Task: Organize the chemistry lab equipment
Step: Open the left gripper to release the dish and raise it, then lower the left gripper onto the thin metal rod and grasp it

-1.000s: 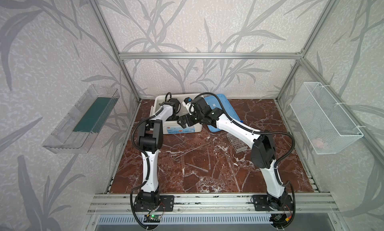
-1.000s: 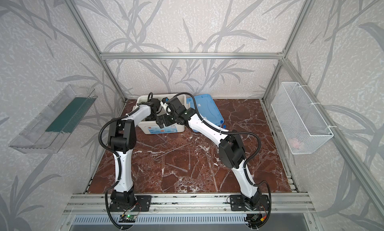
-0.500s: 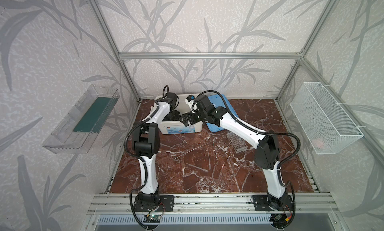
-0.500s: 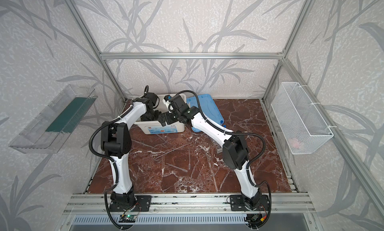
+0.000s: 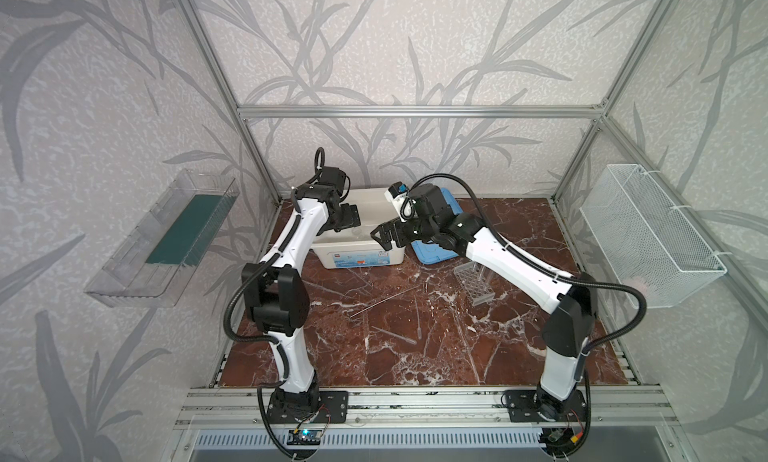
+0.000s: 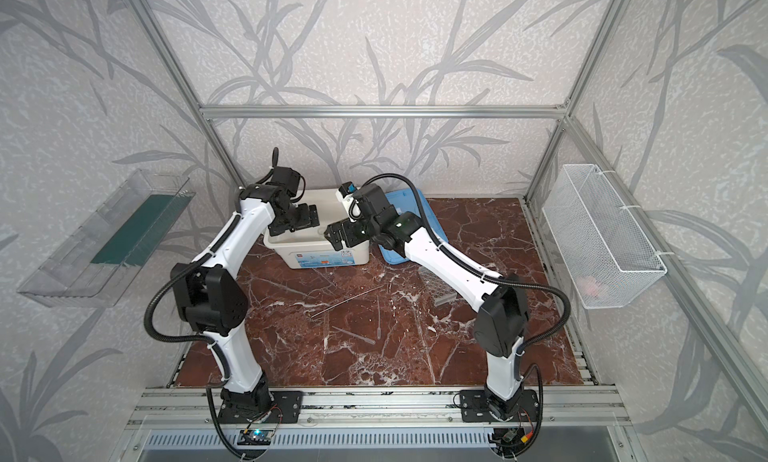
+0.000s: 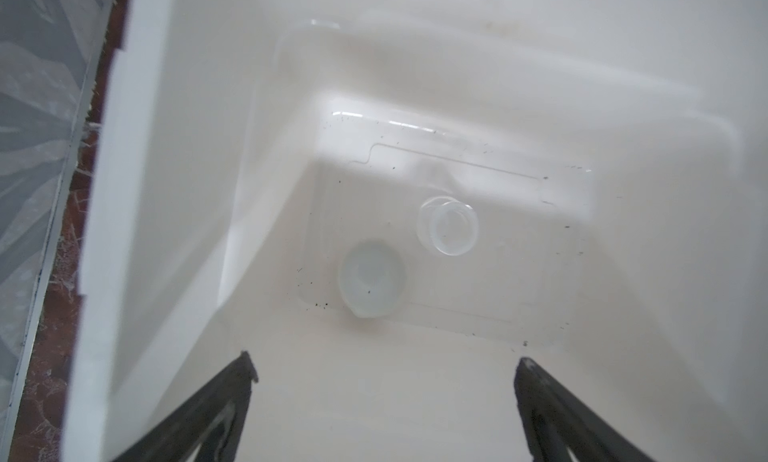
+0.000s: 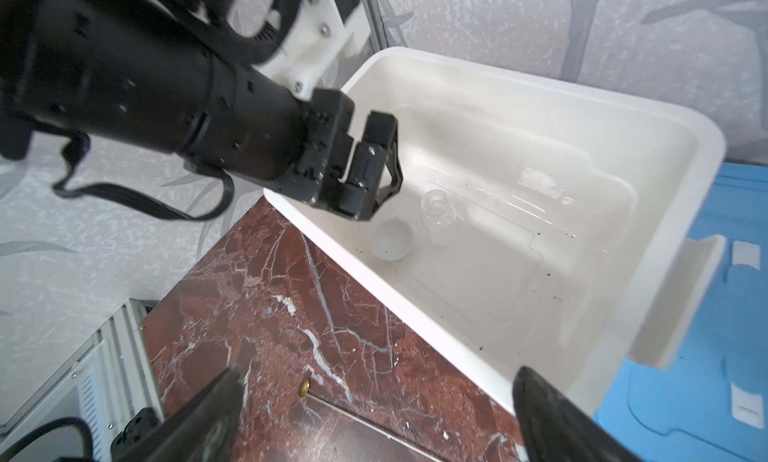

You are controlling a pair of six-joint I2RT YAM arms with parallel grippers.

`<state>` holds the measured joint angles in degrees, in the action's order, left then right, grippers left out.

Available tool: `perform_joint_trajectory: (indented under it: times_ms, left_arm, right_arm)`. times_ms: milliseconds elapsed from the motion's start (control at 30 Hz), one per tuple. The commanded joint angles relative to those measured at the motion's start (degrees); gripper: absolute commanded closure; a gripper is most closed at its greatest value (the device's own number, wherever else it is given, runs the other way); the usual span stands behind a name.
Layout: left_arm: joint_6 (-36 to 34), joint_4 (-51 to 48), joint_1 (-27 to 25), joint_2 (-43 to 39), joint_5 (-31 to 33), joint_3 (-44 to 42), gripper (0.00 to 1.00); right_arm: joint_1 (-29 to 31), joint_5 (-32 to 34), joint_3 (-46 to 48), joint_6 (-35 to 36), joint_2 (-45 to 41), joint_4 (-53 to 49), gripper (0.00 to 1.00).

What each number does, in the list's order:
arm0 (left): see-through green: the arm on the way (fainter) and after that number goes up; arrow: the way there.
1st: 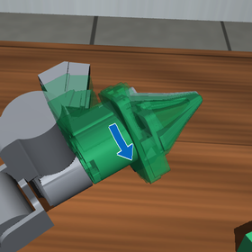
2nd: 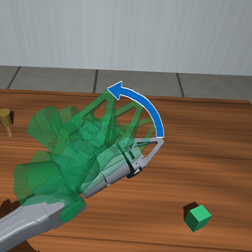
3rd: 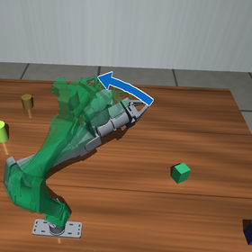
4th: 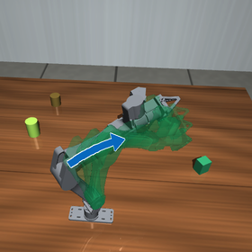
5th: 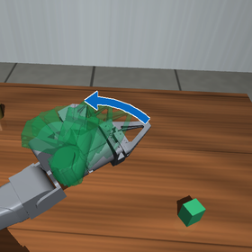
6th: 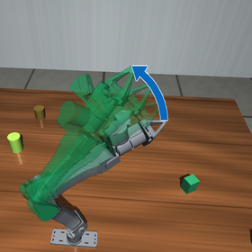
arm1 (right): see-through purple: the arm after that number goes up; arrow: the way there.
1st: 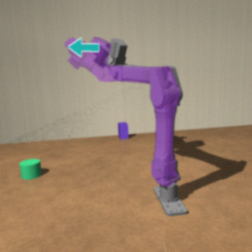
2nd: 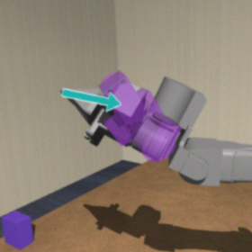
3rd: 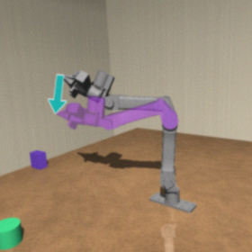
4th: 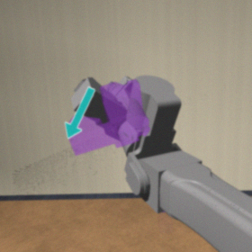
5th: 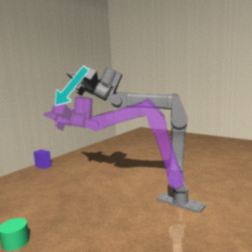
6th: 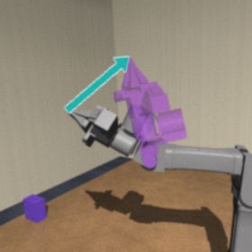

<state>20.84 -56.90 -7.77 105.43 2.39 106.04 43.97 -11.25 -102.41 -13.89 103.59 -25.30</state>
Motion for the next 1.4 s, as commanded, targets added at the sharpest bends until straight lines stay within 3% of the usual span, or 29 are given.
perform_joint_trajectory:
  times_ms: [0, 300, 367, 400, 467, 500, 533, 667, 867, 1000, 1167, 1367]
  left_arm:
    - [-6.03, 0.01, -0.49, -8.14, -4.69, 0.47, 0.01]
    - [-25.57, 9.07, -2.76, -22.92, -16.41, -15.73, 0.05]
    - [-29.96, 12.46, -3.08, -26.22, -21.62, -21.99, 0.21]
    - [-31.81, 13.98, -3.25, -27.59, -23.93, -24.58, 0.21]
    - [-35.22, 15.8, -3.64, -29.17, -29.48, -28.14, 0.2]
    - [-36.4, 15.04, -3.95, -29.1, -30.54, -28.54, 0.02]
    - [-38.97, 13.05, -4.88, -28.78, -30.73, -28.44, 0.01]
    - [-48.04, 10.55, -11.25, -28.84, -22.96, -32.33, 0.01]
    - [-56.07, 13.98, -14.56, -28.88, -21.93, -41.18, 0.01]
    - [-56.41, 14.77, -15.96, -25.06, -20.42, -42.15, 0.03]
    - [-57.32, 15.36, -19.44, -18.41, -13.67, -42.79, 0.04]
    - [-54.2, 19.4, -20.87, -12.42, -10.77, -43.14, 0.2]
  right_arm:
    - [-1.14, -2.35, 4.81, 2.46, -8.85, 2.64, 0.01]
    - [-2.35, -3.08, 26.85, 5.7, -27.65, 4.17, 0.01]
    - [-2.39, -3.08, 33.34, 5.59, -31.32, 6.39, 0.01]
    - [-2.39, -3.28, 35.64, 5.59, -32.53, 7.08, 0.01]
    - [-2.48, -5.13, 40.42, 6.52, -34.52, 8.01, 0.01]
    - [-2.48, -5.88, 42.12, 6.71, -35.28, 8.35, 0.01]
    - [-2.48, -6.89, 44.0, 6.77, -35.95, 8.82, 0.01]
    - [-2.48, -9.06, 50.75, 6.0, -38.16, 12.71, 0.01]
    - [-2.48, -7.69, 54.83, 6.85, -37.53, 13.61, 0.01]
    - [-2.48, -9.19, 55.05, 7.27, -35.39, 13.89, 0.01]
    - [-2.48, -9.11, 56.45, 8.16, -35.07, 15.58, 0.01]
    - [-2.44, -6.91, 60.13, 9.41, -39.06, 18.06, 0.01]
